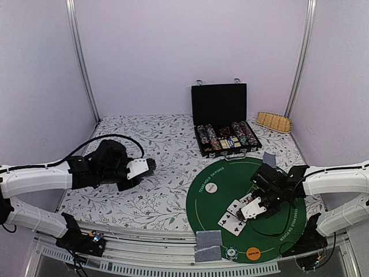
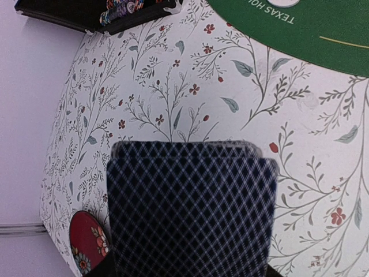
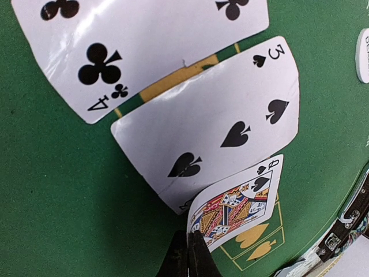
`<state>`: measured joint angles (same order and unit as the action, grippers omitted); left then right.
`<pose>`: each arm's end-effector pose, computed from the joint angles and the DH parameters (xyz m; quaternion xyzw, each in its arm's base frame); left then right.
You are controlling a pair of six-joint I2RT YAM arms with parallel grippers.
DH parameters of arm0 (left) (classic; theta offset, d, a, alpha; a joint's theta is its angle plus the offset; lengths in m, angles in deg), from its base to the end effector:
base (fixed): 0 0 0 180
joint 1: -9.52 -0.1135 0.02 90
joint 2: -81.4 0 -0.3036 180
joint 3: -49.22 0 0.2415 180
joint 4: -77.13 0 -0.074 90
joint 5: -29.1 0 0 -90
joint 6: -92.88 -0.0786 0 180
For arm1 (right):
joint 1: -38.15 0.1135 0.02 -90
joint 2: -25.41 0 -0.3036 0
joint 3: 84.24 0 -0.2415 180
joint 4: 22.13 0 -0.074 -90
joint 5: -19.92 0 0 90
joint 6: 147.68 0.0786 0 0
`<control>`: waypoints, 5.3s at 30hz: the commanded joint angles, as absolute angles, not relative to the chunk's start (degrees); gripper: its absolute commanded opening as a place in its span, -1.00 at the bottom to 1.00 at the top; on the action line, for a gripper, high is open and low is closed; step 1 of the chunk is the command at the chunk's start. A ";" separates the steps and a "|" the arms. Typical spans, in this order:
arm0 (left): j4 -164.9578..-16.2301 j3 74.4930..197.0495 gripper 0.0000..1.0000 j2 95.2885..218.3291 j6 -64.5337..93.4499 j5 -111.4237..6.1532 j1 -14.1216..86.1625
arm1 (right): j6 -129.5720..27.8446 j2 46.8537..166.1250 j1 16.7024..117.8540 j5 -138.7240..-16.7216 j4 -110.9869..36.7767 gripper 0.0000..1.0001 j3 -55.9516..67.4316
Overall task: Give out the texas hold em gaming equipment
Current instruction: Flop the poker card in the community card area, then pick up the poker card from the face-down deck piles, then distribute the poker card in the community card area.
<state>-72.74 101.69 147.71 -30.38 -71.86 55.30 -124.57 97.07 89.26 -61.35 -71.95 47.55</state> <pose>0.1790 -0.1625 0.2288 0.5542 0.7305 0.0449 0.3964 0.1284 0.1402 0.1603 -0.8399 0.5176 -0.0945 0.1333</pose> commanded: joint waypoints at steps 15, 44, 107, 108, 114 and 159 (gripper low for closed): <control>-73.05 101.22 -0.06 147.10 -30.61 -71.13 55.92 | -140.72 97.31 89.75 -58.00 -65.65 -0.95 48.72; -72.95 101.36 -0.06 146.88 -30.73 -71.15 55.92 | -85.84 91.24 80.56 -68.85 -48.13 0.28 28.57; -74.08 101.75 -0.08 146.79 -30.34 -71.21 55.84 | -22.54 163.39 90.96 -122.26 -27.21 0.63 -21.37; -74.01 101.76 -0.08 146.79 -30.40 -71.25 55.88 | -22.79 163.21 90.91 -121.91 -28.24 0.60 -21.71; -74.06 101.59 -0.08 146.45 -30.43 -71.41 55.89 | -29.22 158.75 90.02 -116.30 -37.77 0.08 -22.03; -73.62 101.57 -0.09 146.79 -30.66 -71.68 55.84 | -22.82 113.73 74.14 -105.13 -44.41 -0.96 16.02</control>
